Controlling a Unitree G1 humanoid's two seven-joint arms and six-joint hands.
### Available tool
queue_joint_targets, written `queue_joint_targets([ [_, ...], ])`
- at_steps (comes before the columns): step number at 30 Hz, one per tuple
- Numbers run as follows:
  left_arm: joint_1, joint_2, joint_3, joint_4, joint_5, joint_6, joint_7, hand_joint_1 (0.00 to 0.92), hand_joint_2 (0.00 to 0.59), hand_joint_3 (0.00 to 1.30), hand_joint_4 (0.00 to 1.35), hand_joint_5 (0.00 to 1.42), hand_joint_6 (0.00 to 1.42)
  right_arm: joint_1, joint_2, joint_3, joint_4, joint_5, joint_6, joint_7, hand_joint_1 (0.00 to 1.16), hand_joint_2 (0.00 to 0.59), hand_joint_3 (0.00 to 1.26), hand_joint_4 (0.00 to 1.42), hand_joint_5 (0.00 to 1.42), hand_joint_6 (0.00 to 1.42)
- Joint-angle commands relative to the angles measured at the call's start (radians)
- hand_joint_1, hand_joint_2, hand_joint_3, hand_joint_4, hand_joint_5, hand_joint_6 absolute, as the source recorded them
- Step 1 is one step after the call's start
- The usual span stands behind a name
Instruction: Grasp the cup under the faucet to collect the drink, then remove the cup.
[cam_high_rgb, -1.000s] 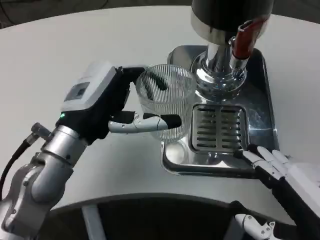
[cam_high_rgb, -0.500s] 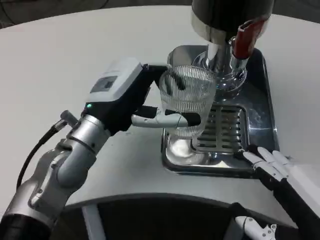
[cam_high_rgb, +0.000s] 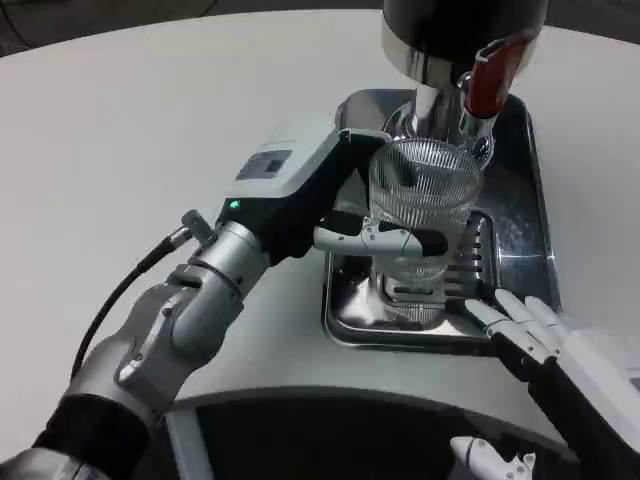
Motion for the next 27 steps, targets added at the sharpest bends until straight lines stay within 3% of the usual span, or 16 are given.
queue_joint_targets([
  [1, -0.043, -0.020, -0.038, 0.038, 0.036, -0.008, 0.045, 0.470, 0.067, 1.05, 1.19, 1.40, 1.42, 0.031, 0.011, 0.025, -0.032, -0.007, -0.020, 0.002, 0.33, 0.407, 0.10, 0.00, 0.00, 0.00],
  [12, -0.073, -0.024, -0.110, 0.064, 0.105, 0.003, 0.100, 0.460, 0.056, 1.01, 1.11, 1.34, 1.42, 0.047, 0.013, 0.014, -0.047, 0.001, -0.016, 0.004, 0.33, 0.407, 0.10, 0.00, 0.00, 0.00],
  [27, -0.061, -0.015, -0.110, 0.073, 0.117, 0.019, 0.132, 0.420, 0.027, 0.94, 1.02, 1.24, 1.42, 0.054, 0.012, 0.002, -0.040, 0.019, -0.014, 0.008, 0.33, 0.407, 0.10, 0.00, 0.00, 0.00],
])
